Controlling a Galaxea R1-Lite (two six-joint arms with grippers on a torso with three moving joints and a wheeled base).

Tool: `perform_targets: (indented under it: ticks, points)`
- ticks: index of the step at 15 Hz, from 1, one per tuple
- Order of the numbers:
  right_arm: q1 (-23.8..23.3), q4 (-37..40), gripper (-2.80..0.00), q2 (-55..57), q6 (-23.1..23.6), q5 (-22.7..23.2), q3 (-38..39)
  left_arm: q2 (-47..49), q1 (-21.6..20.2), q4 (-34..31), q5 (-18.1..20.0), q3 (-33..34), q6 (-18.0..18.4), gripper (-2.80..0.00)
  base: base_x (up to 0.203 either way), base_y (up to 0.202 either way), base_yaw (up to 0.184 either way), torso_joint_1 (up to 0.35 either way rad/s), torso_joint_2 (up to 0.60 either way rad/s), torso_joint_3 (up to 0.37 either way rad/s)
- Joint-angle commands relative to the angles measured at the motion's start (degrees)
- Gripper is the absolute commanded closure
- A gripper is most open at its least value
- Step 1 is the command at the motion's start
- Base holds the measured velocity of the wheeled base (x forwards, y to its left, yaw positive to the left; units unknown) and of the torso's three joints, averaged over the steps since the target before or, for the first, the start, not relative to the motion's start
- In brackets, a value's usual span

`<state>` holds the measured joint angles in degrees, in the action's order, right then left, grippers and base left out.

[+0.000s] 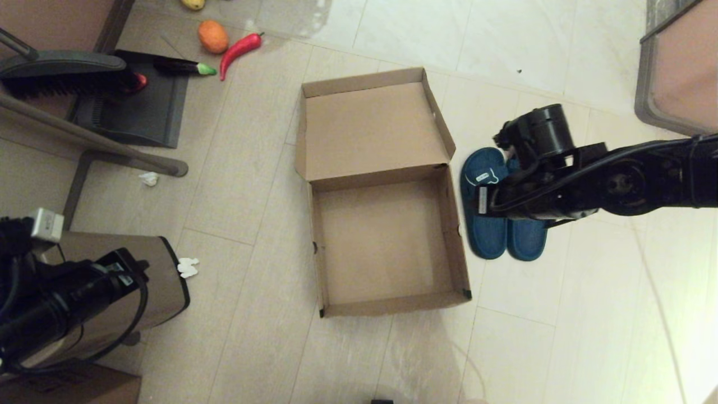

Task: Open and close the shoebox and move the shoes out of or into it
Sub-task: Put the shoes into the shoe box

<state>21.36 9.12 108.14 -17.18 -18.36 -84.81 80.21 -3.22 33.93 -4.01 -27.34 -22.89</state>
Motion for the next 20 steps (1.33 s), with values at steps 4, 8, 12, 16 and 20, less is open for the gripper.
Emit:
perform_targets:
  ticks: [4,8,12,16,20]
  points:
    - [-17.7,-0.8,0.00,1.9,3.2,5.6,2.1,0.7,0.1,0.2,0.2,0.0,-1.4,0.00,0.000,0.000,0.000,0.000,0.00,0.000]
    - [-22.5,-5.1,-2.80,7.5,4.7,6.8,1.9,2.3,0.1,0.3,0.6,-0.2,-2.6,0.00,0.000,0.000,0.000,0.000,0.00,0.000]
    - [-22.5,-18.7,-2.80,14.3,7.0,7.2,2.4,3.1,0.2,0.4,2.8,-0.5,-2.8,0.00,0.000,0.000,0.000,0.000,0.00,0.000]
    - [-22.6,-29.9,-2.80,21.2,10.9,7.4,1.0,3.1,0.1,1.1,2.9,0.1,-2.9,0.00,0.000,0.000,0.000,0.000,0.00,0.000]
    - [-22.6,-30.1,-2.80,20.9,10.7,9.8,0.3,3.7,0.0,1.1,3.0,-0.1,-2.9,0.00,0.000,0.000,0.000,0.000,0.00,0.000]
